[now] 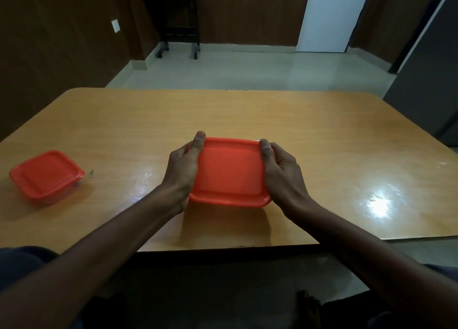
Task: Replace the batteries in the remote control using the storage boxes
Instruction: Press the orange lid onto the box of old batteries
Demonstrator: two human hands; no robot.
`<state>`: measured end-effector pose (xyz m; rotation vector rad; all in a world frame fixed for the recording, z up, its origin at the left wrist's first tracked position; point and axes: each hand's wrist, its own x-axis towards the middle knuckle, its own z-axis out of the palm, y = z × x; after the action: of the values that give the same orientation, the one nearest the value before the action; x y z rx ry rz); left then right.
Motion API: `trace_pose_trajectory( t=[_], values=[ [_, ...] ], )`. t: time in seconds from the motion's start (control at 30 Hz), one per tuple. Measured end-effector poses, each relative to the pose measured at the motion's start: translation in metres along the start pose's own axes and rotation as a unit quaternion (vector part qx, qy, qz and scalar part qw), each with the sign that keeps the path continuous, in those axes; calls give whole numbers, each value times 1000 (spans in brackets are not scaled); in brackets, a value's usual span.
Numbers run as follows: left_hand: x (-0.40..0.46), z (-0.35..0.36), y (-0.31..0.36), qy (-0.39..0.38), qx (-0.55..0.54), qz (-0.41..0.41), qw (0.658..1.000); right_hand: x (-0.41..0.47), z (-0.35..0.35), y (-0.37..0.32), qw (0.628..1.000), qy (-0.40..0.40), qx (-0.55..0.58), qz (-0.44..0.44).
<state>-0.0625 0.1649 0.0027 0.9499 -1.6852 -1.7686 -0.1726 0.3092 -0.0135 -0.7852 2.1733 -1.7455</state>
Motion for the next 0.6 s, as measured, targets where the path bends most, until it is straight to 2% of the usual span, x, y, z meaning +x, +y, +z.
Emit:
trace_pose_trajectory(
  t=[0.13,0.23,0.27,0.33,0.43,0.5,0.6],
  values=[
    [-1,2,-1,7,-18,-7,1000,3,-4,-2,1000,-12,-16,-4],
    [-3,8,-1,12,-58,-36,998,5,-12,-6,992,-10,-119,-26],
    [-3,10,-2,9,-71,-53,996,6,-17,-5,979,8,-193,-60],
    [-2,15,-3,4,-116,-82,990,7,-27,-3,923,40,-346,-165],
    [-9,26,-1,-4,-187,-139,972,-2,-36,-5,855,1,-441,-272],
    [-16,36,2,-27,-221,-170,960,-13,-39,-8,825,-20,-489,-283],
    [-24,56,-1,-74,-239,-195,948,-29,-44,-15,807,-10,-519,-282]
  ],
)
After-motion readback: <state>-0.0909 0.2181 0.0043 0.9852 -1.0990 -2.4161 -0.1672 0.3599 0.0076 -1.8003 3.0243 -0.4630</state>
